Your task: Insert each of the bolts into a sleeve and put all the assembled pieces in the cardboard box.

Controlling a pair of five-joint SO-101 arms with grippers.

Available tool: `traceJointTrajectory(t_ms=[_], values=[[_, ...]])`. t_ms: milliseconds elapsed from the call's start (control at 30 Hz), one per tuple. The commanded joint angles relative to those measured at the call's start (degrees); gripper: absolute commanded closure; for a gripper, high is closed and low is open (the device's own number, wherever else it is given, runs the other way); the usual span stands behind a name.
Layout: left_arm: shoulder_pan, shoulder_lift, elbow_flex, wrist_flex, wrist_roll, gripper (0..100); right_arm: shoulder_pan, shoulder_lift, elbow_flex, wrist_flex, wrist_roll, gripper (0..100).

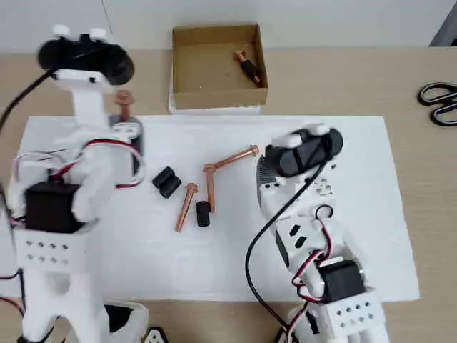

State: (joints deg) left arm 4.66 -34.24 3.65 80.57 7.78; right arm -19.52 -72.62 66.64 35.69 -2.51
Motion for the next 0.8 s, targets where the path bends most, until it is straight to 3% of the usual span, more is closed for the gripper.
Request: traceJointTrajectory(t_ms=[0,133,467,633,767], values=[[6.15,-1.93,0.04,-6.24,7.91,99,0.40,-1.54,3.87,-6.99,0.09,99.4],[8.88,-2.02,0.04,-7.30,18.64,99,0.40,-1.89,6.07,-10.68,0.09,99.4],[9.23,-14.51,0.31,-4.13,16.53,99,-6.37,-2.07,6.86,-13.67,0.00,99.4],[9.23,-21.19,6.20,-6.51,16.44,99,-6.64,-2.07,13.54,-27.74,0.00,99.4],[9.23,-26.55,16.75,-13.71,16.44,99,-6.64,-2.07,18.99,-41.63,1.58,99.4]])
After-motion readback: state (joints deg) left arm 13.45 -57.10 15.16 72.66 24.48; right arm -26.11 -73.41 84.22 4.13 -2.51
